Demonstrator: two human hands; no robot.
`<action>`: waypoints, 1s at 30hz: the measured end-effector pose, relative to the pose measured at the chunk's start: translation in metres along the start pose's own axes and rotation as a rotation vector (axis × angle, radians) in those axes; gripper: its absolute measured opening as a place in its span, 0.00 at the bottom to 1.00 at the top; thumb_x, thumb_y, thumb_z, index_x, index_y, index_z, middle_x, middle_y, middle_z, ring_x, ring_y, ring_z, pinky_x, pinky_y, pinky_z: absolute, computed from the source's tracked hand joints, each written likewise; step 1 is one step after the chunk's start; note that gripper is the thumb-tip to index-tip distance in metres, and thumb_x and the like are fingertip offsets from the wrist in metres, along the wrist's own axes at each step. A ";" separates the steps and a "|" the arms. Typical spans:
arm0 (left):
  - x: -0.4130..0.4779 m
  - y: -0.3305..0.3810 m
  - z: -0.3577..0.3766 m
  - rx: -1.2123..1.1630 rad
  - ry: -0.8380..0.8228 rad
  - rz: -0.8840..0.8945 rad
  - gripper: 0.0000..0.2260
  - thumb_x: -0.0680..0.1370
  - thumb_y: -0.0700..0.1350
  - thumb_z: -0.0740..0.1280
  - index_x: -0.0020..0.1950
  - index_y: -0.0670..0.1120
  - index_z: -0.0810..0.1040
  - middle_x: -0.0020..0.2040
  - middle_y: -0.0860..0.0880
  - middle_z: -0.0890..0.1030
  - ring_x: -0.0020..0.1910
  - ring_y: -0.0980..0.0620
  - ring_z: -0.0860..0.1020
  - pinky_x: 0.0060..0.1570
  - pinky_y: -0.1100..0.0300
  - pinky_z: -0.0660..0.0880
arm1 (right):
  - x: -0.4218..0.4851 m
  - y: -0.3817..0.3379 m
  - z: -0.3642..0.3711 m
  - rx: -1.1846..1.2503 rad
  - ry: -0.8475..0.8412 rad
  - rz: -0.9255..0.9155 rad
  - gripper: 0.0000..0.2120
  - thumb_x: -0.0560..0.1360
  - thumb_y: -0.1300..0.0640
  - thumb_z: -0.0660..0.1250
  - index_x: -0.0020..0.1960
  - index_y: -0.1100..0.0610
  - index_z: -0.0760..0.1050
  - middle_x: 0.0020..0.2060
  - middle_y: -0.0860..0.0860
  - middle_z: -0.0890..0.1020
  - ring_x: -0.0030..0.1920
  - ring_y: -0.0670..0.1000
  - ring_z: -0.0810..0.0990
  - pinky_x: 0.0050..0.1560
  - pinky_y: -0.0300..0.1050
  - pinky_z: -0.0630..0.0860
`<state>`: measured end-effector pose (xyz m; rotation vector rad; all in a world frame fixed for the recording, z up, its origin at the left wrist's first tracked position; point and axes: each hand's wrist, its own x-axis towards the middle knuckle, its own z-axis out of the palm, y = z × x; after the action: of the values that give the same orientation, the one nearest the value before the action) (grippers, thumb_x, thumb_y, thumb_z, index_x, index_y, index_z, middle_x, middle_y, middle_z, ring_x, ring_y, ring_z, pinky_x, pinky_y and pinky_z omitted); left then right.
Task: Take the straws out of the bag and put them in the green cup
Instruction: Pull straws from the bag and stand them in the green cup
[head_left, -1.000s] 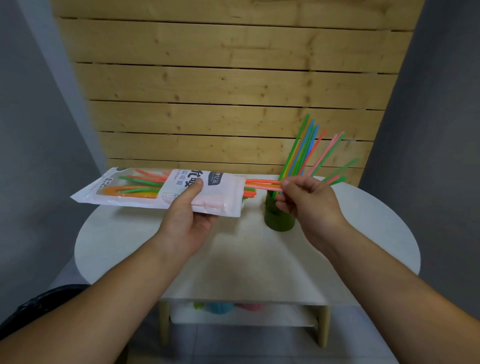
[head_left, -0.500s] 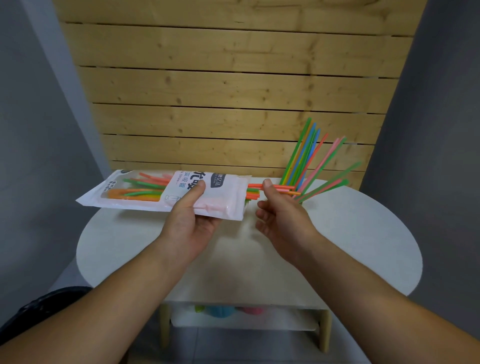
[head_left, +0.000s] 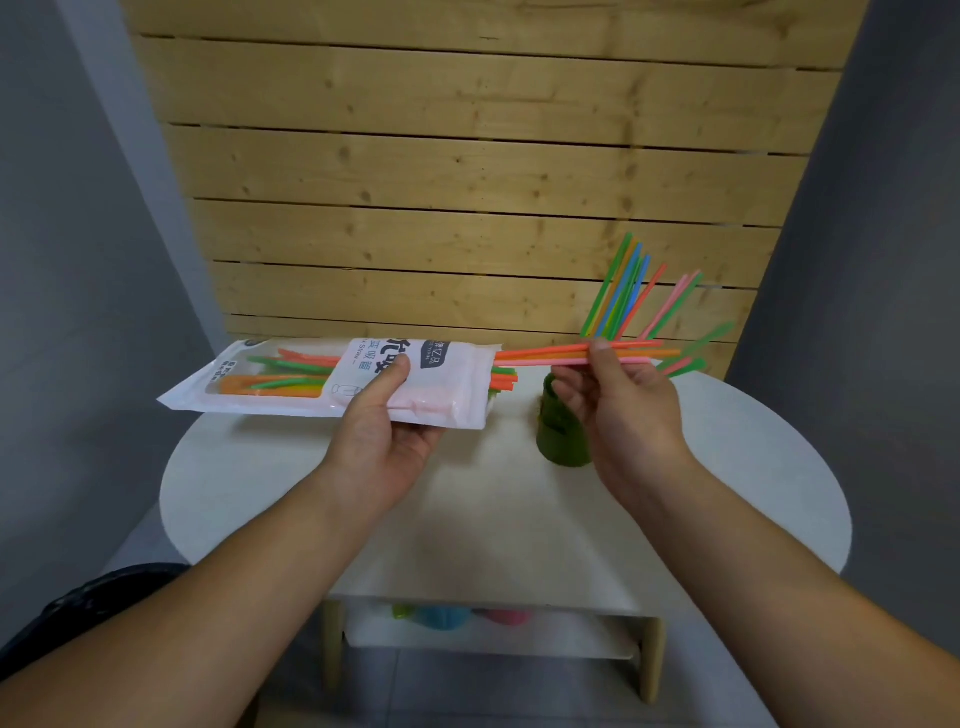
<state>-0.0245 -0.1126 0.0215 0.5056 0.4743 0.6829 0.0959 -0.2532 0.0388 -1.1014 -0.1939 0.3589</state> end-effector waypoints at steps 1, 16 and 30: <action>0.000 0.001 -0.001 -0.004 0.005 0.001 0.15 0.78 0.39 0.71 0.65 0.45 0.77 0.53 0.45 0.88 0.49 0.48 0.87 0.49 0.46 0.83 | 0.001 -0.005 -0.004 -0.001 0.011 -0.020 0.09 0.82 0.56 0.63 0.50 0.61 0.79 0.41 0.57 0.84 0.39 0.49 0.85 0.42 0.39 0.82; 0.004 0.000 -0.005 0.022 0.065 0.014 0.15 0.78 0.39 0.71 0.64 0.46 0.77 0.53 0.46 0.87 0.47 0.50 0.87 0.41 0.51 0.85 | -0.001 -0.044 -0.075 -0.202 0.270 -0.340 0.11 0.82 0.56 0.61 0.48 0.60 0.79 0.38 0.55 0.84 0.36 0.49 0.84 0.44 0.44 0.83; 0.000 -0.013 -0.002 0.099 0.009 -0.019 0.17 0.78 0.39 0.71 0.67 0.47 0.76 0.53 0.45 0.87 0.50 0.48 0.87 0.42 0.49 0.85 | 0.004 -0.045 -0.067 -0.700 0.213 -0.572 0.11 0.81 0.51 0.61 0.40 0.50 0.73 0.36 0.55 0.82 0.39 0.57 0.83 0.44 0.57 0.81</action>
<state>-0.0196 -0.1206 0.0125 0.5907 0.5228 0.6459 0.1305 -0.3257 0.0494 -1.6927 -0.4515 -0.3721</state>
